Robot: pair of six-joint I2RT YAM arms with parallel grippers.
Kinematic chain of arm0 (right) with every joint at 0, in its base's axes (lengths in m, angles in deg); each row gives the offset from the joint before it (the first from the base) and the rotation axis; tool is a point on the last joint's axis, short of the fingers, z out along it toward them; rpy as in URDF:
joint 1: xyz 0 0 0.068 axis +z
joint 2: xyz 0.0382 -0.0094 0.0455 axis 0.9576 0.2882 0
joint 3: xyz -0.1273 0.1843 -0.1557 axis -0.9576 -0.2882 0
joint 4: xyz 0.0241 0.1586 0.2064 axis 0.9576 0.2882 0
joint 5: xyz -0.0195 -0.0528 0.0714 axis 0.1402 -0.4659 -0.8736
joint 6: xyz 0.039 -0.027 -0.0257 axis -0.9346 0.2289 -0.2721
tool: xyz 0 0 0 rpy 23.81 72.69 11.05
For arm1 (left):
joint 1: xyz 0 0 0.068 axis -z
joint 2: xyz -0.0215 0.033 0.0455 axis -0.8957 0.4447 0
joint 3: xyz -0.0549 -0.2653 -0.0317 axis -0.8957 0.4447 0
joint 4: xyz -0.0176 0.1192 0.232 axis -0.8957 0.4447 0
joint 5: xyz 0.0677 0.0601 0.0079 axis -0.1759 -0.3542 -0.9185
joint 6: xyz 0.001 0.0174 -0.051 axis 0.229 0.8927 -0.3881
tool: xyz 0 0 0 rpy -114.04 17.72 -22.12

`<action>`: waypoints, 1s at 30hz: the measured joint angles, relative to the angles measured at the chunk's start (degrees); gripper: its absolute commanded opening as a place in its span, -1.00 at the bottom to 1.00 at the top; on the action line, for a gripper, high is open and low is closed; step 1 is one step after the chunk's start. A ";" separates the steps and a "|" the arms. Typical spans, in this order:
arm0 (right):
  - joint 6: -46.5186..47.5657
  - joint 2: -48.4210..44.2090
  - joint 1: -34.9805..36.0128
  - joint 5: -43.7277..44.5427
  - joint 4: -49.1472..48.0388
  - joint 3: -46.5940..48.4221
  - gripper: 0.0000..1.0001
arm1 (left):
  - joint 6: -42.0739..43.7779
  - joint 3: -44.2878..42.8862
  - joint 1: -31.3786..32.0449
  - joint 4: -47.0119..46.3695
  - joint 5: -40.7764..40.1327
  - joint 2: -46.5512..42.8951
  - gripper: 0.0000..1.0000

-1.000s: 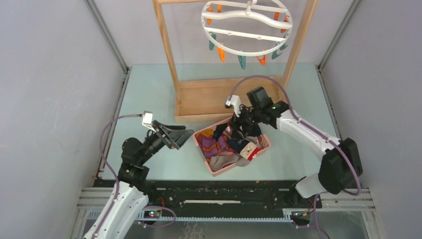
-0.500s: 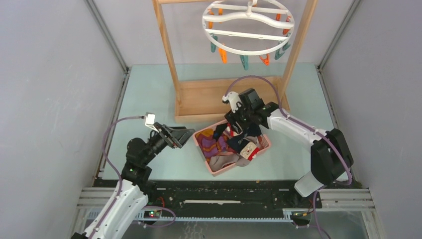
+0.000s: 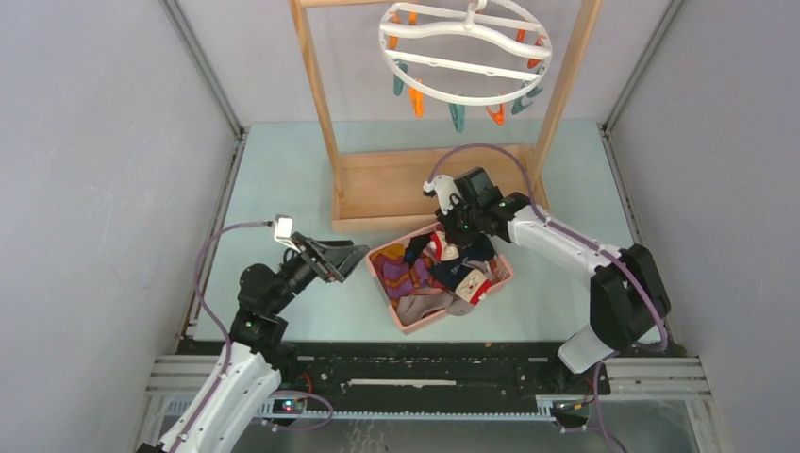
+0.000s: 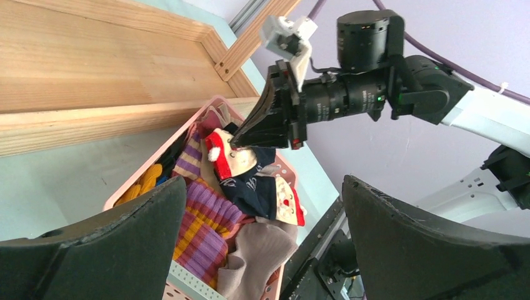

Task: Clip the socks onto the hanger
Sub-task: Pick up the sock from the bin.

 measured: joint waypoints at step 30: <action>9.16 -22.99 -19.17 -59.45 10.97 0.04 -0.84 | 6.97 -16.35 27.76 -16.39 -8.07 30.51 0.59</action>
